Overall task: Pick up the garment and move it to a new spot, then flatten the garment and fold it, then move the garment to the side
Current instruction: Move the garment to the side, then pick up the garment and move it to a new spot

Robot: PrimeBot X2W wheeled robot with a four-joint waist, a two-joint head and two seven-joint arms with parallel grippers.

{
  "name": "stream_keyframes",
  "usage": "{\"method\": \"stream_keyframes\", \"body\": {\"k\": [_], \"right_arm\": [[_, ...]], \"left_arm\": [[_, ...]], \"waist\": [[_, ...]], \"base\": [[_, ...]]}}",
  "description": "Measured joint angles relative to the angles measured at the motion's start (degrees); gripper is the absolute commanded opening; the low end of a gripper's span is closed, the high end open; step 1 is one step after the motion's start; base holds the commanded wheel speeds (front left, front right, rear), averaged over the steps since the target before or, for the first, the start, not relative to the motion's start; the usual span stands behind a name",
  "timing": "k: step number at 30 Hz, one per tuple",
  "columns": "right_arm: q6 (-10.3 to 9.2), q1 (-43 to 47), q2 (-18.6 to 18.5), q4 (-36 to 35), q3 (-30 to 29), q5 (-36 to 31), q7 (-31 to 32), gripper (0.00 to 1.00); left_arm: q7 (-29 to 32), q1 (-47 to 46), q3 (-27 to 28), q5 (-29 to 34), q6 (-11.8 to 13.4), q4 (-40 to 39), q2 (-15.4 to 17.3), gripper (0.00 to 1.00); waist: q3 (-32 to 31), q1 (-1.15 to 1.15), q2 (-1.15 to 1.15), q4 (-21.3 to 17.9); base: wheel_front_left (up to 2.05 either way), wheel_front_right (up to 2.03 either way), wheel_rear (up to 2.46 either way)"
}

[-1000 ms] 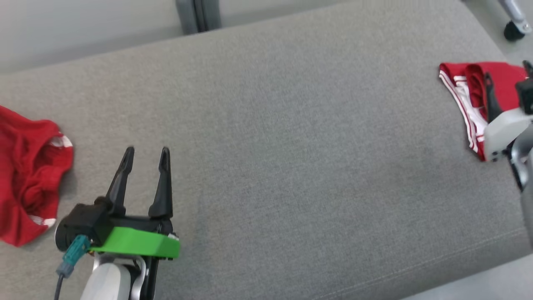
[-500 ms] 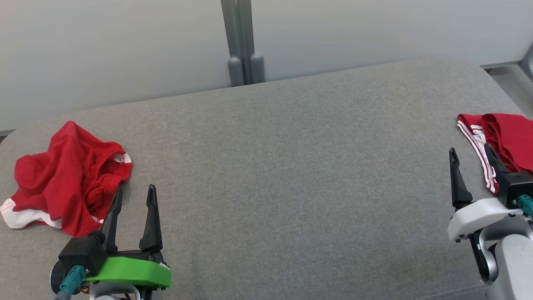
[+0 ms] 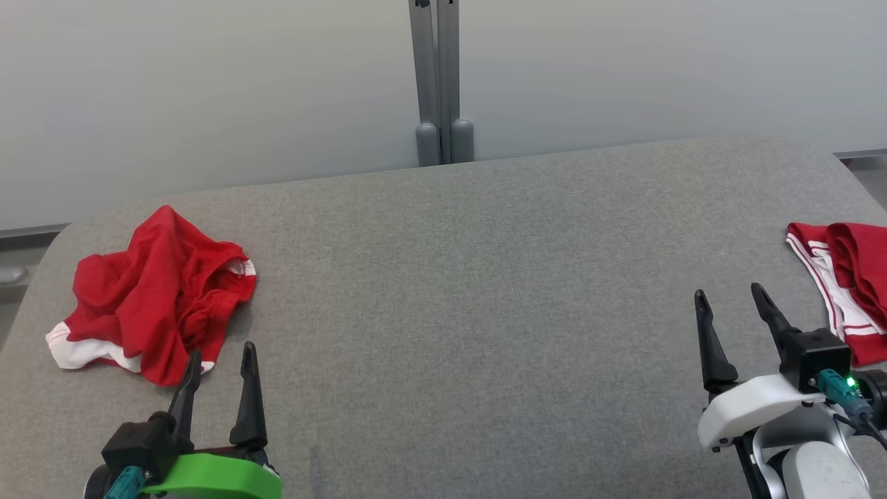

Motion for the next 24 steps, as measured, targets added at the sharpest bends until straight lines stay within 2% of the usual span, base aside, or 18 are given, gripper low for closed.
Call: {"method": "stream_keyframes", "body": {"k": [14, 24], "right_arm": [[0.0, 1.1, 0.1, 0.0, 0.7, -1.4, 0.3, 1.0], [0.0, 2.2, 0.1, 0.8, 0.6, -1.4, -0.8, 1.0]], "left_arm": [[0.0, 0.0, 0.7, 0.8, -0.6, 0.5, -0.6, 1.0], [0.0, 0.0, 0.8, 1.5, -0.9, 0.6, -0.7, 1.0]], "waist": [[-0.2, 0.0, 0.0, 2.1], [-0.1, 0.0, 0.0, 6.9]], "base": [[0.0, 0.0, 0.0], [0.0, 0.0, 0.0]]}}
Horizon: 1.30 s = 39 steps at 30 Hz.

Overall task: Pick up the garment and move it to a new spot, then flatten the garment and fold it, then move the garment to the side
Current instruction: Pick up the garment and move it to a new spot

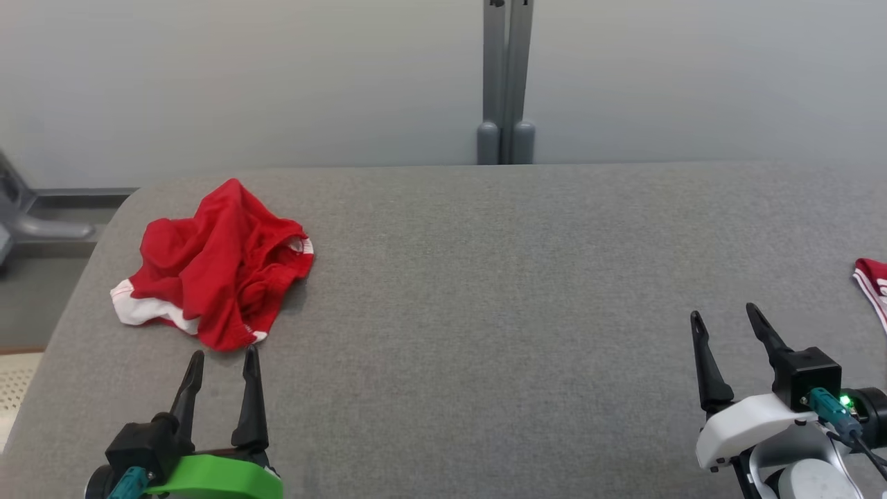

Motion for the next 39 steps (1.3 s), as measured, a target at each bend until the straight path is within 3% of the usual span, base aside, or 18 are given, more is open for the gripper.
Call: {"method": "stream_keyframes", "body": {"k": [20, 39], "right_arm": [[0.0, 0.4, 0.9, 3.0, 2.6, 0.4, -1.8, 1.0], [0.0, 0.3, 1.4, 3.7, 4.0, 0.4, -2.4, 1.0]], "left_arm": [[0.0, 0.5, 0.8, 0.8, -0.2, 0.4, 1.2, 1.0], [0.0, 1.1, 2.0, -0.7, -0.2, 1.1, 1.4, 1.0]], "waist": [[-1.0, 0.0, 0.0, 11.4], [-1.4, 0.0, 0.0, 13.5]], "base": [[0.0, 0.0, 0.0], [0.0, 0.0, 0.0]]}}
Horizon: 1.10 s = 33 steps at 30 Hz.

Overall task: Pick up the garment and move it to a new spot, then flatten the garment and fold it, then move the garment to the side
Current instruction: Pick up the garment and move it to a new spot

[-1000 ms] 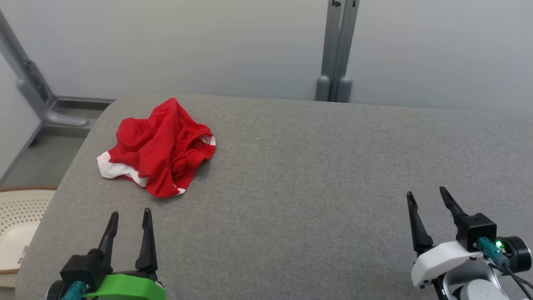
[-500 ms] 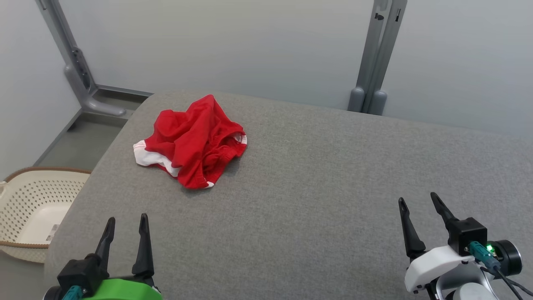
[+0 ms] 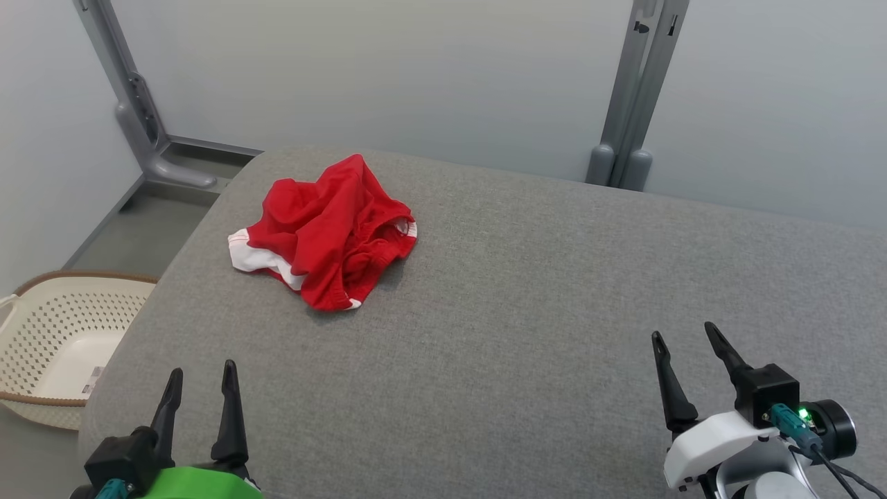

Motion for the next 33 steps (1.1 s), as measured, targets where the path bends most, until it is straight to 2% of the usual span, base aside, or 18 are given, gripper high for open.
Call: {"method": "stream_keyframes", "body": {"k": [4, 11, 15, 25, 28, 31, 33], "right_arm": [[0.0, -0.1, 0.0, 0.0, 0.2, 0.0, 0.0, 1.0], [0.0, -1.4, -0.4, -0.9, 2.1, -0.8, 0.9, 1.0], [0.0, -2.6, -1.5, -1.5, 4.3, -1.0, 2.1, 1.0], [0.0, -7.3, -4.5, -5.1, 8.2, -0.3, 4.1, 1.0], [0.0, -8.2, -5.0, -6.5, 8.7, -0.2, 4.4, 1.0], [0.0, -9.1, -5.5, -7.9, 9.3, 0.2, 4.5, 1.0], [0.0, -9.5, -5.6, -8.4, 9.3, 0.2, 4.7, 1.0]], "left_arm": [[1.8, -1.8, -0.9, -0.9, 0.0, 2.2, 0.6, 1.0], [9.0, -14.7, -5.2, -3.4, 0.0, 12.1, 3.7, 1.0], [12.2, -21.7, -5.8, -5.1, 0.0, 20.1, 4.6, 1.0], [15.2, -36.2, -3.1, -9.7, 0.0, 35.2, 8.3, 1.0], [15.2, -38.9, -2.6, -9.8, 1.4, 38.4, 10.6, 1.0], [14.9, -41.1, -1.2, -9.5, 3.8, 41.3, 12.7, 1.0], [15.2, -42.4, -0.4, -10.5, 4.3, 43.2, 13.1, 1.0]], "waist": [[0.7, 0.0, 0.0, -0.1], [2.5, 0.0, 0.0, -1.4], [3.7, 0.0, 0.0, -3.6], [10.1, 0.0, 0.0, -11.0], [12.6, 0.01, 0.0, -13.4], [15.0, 0.01, 0.0, -15.7], [16.8, 0.01, 0.0, -17.4]], "base": [[0.0, 0.0, 0.0], [0.0, 0.0, 0.0], [0.0, 0.0, 0.0], [0.0, 0.0, 0.0], [0.0, 0.0, 0.0], [0.0, 0.0, 0.0], [0.0, 0.0, 0.0]]}}
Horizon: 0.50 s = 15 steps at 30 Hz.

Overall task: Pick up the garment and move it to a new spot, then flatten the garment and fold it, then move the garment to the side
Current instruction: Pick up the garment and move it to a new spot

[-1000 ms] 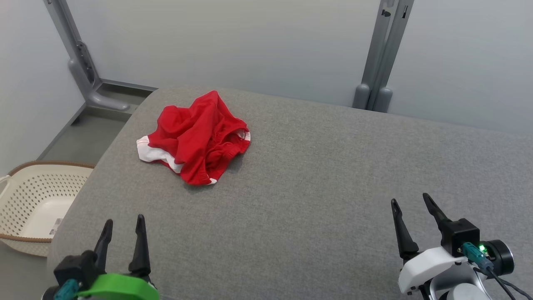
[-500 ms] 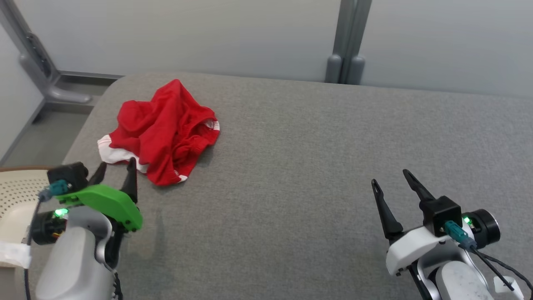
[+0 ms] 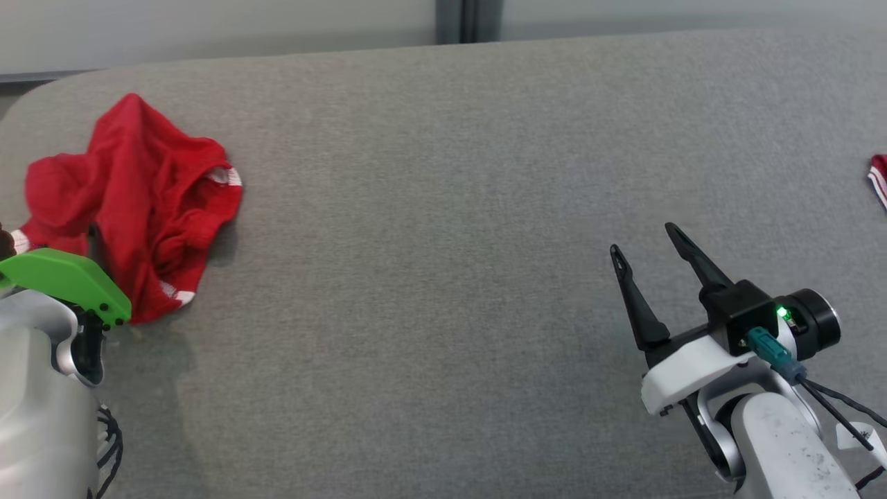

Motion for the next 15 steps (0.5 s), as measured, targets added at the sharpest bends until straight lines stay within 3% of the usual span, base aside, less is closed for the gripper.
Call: {"method": "stream_keyframes", "body": {"k": [7, 8, 10, 15], "right_arm": [[0.0, 0.2, 0.0, 0.2, -0.7, 0.3, -0.2, 1.0], [0.0, 0.4, 0.2, 0.5, -0.6, 0.4, -0.3, 1.0], [0.0, 0.6, 0.6, 0.9, -0.1, 0.5, -0.5, 1.0], [0.0, 1.0, 0.8, 1.9, 0.3, 0.9, -0.8, 1.0]], "left_arm": [[7.4, -1.1, 0.4, -2.0, -0.5, 6.2, 0.2, 1.0], [9.3, -1.2, 0.4, -2.4, -0.7, 7.1, 0.1, 0.84], [11.5, -1.6, 0.6, -3.3, -1.0, 8.2, 0.4, 0.0], [9.6, -1.3, -0.3, -3.1, -1.6, 8.0, 0.6, 0.0]], "waist": [[3.6, 0.0, 0.0, -4.9], [3.8, 0.0, 0.0, -5.5], [3.9, 0.0, 0.0, -6.3], [2.2, 0.0, 0.0, -6.8]], "base": [[0.0, 0.0, 0.0], [0.0, 0.0, 0.0], [0.0, 0.0, 0.0], [0.0, 0.0, 0.0]]}}
